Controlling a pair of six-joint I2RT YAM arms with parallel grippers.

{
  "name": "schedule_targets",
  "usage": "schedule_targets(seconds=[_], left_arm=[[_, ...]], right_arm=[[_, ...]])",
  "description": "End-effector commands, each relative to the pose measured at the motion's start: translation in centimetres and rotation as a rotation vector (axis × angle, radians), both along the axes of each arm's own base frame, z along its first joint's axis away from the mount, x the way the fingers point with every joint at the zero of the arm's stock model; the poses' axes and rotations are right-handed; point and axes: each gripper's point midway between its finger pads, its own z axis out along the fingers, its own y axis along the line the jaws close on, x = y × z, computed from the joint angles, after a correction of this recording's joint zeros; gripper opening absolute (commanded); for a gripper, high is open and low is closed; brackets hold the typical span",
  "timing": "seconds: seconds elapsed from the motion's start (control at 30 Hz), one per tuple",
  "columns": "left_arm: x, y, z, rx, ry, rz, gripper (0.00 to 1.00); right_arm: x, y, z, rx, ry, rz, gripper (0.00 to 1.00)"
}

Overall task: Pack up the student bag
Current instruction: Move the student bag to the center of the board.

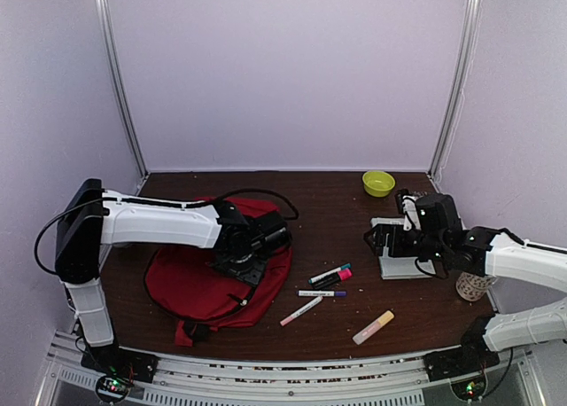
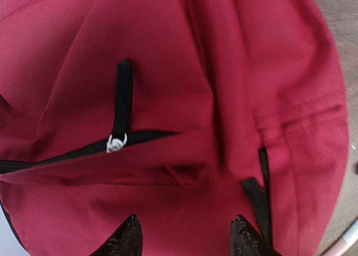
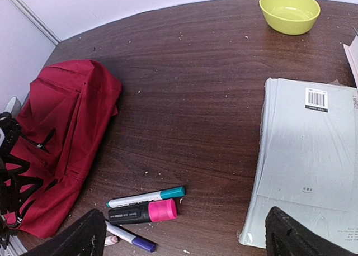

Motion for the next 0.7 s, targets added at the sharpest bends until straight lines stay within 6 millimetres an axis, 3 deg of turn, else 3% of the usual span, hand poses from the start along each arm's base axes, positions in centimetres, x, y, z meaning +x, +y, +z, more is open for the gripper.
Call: schedule_targets(seconds=[0.0,0.13,0.23,0.3,0.5,0.67], left_arm=[[1.9,0.2,-1.6,-0.042,0.006,0.056,0.54],[2.2,-1.9,-3.0,-0.134,0.026,0.008,0.53],[2.6,-2.1,-4.2,-0.128,0.032,0.018,0.49],[3.0,-1.7,-4.7,-0.110,0.008,0.031,0.41],[3.5,-1.8,-5.4,-0.127,-0.049,-0.002,0.00],[3.7,-3.4,-5.2,-0.126,-0.077,-0.077,0.00]], right_arm=[[-0.8,0.0,-0.2,0.019,0.002,0.009,1.00],[-1.1,-0.5,-0.5,0.012,-0.006,0.001,1.00],[-1.2,-0.6,-0.7,0.003,-0.001,0.003,1.00],[-1.2,-0.6,-0.7,0.000,0.003,0.002,1.00],[-1.1,-0.7,-0.8,-0.017,0.005,0.002,1.00],[-0.3,-3.7,-1.6,-0.157,0.013,-0.136,1.00]])
